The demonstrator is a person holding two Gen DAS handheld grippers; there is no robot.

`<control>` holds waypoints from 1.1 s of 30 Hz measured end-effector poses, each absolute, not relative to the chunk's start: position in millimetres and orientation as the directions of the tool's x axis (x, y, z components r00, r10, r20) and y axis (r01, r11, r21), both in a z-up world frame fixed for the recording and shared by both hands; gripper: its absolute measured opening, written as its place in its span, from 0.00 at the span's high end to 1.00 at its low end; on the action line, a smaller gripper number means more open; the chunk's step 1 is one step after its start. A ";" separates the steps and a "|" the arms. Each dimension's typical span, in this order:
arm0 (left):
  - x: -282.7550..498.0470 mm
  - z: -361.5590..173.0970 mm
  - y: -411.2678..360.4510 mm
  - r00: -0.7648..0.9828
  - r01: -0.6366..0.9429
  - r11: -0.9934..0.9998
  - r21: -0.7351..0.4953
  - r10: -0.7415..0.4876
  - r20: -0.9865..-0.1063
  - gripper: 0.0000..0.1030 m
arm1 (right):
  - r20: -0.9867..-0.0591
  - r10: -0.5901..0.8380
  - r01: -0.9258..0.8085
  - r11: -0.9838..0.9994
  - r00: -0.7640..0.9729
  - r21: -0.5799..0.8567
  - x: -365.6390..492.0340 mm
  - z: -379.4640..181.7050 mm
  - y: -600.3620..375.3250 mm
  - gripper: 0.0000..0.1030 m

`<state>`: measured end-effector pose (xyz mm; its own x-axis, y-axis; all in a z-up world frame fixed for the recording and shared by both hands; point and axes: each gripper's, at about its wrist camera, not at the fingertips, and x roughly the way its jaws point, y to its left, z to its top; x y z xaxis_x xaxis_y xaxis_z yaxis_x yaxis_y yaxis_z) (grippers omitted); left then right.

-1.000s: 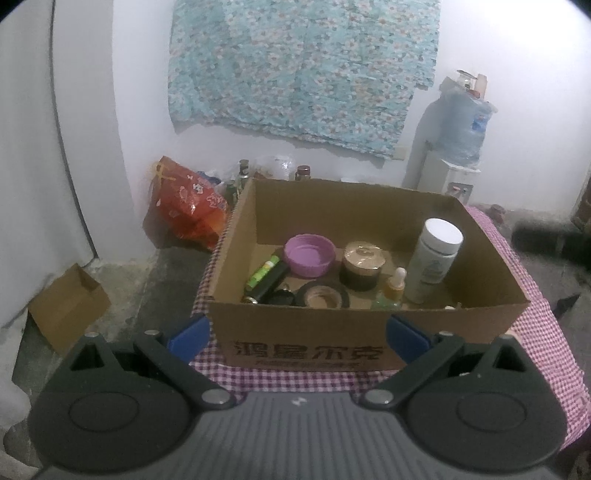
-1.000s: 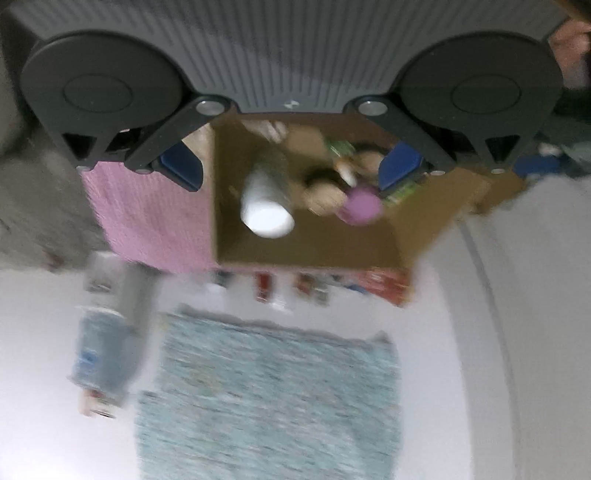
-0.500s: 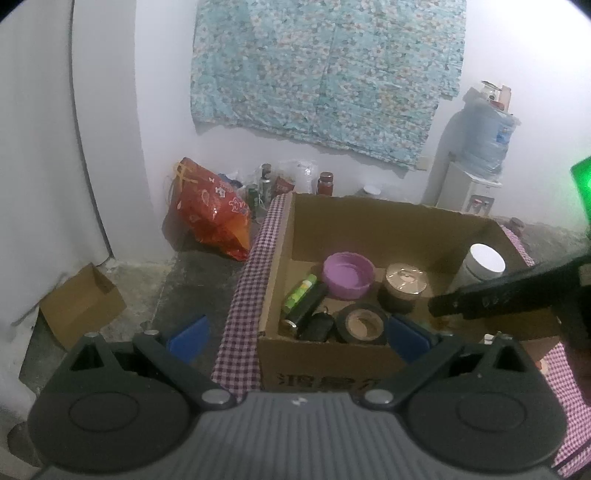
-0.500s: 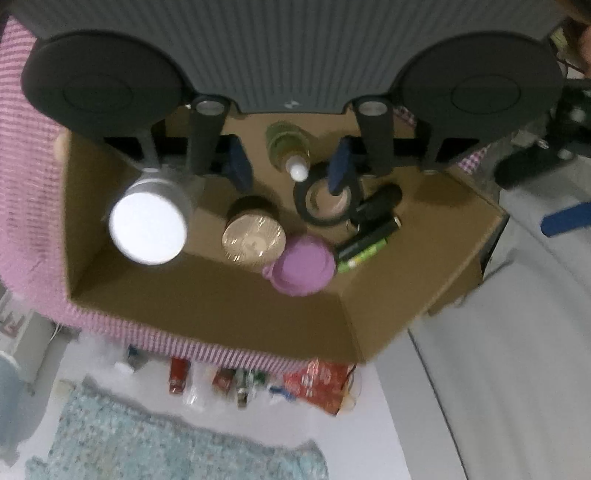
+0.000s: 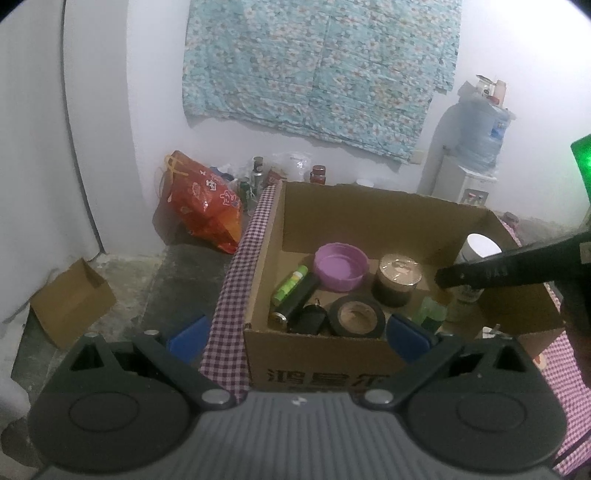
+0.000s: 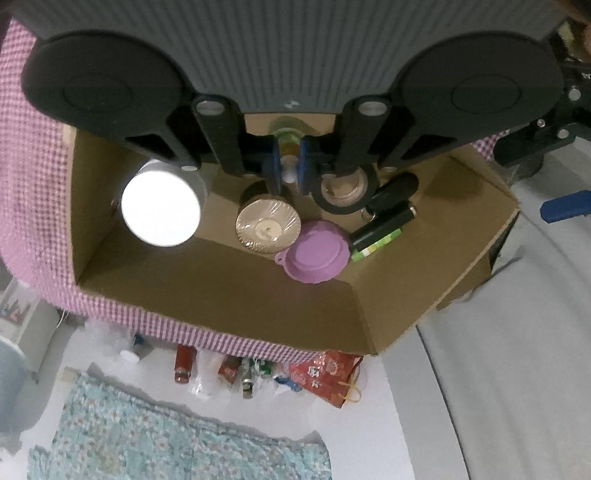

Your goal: Organize rigid objects

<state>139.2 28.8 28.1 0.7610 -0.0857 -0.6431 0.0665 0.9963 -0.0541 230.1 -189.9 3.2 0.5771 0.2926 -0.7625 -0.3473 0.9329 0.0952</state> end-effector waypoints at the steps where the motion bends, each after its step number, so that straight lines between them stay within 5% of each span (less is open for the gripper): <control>1: 139.2 27.6 28.5 0.760 0.068 0.996 -0.054 -0.086 -0.644 0.00 | -0.759 0.286 -0.347 0.934 0.585 0.085 228.0 3.8 -189.7 0.92; 7: 138.4 25.9 25.0 0.755 0.078 0.995 -0.061 -0.099 -0.648 0.00 | -0.778 0.282 -0.371 0.926 0.562 0.067 233.7 2.3 -190.3 0.82; 13: 139.0 25.5 23.3 0.751 0.098 0.994 -0.043 -0.103 -0.652 0.00 | -0.772 0.276 -0.395 0.918 0.572 0.036 215.4 42.6 -207.4 0.46; 21: 150.2 34.6 12.2 0.724 0.157 0.986 -0.049 -0.149 -0.673 0.00 | -0.941 0.177 -0.375 0.925 0.289 0.059 235.0 27.9 -217.5 0.49; 33: 181.5 35.3 -15.7 0.695 0.234 0.972 -0.007 -0.172 -0.698 0.00 | -0.992 0.124 -0.367 0.923 0.008 0.113 272.7 -4.2 -213.7 0.52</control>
<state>181.5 -15.7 35.3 0.6950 -0.1723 -0.6980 0.2341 0.9722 -0.0070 272.7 -213.7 -4.2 0.0085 0.1244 -0.9922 -0.3669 0.9234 0.1127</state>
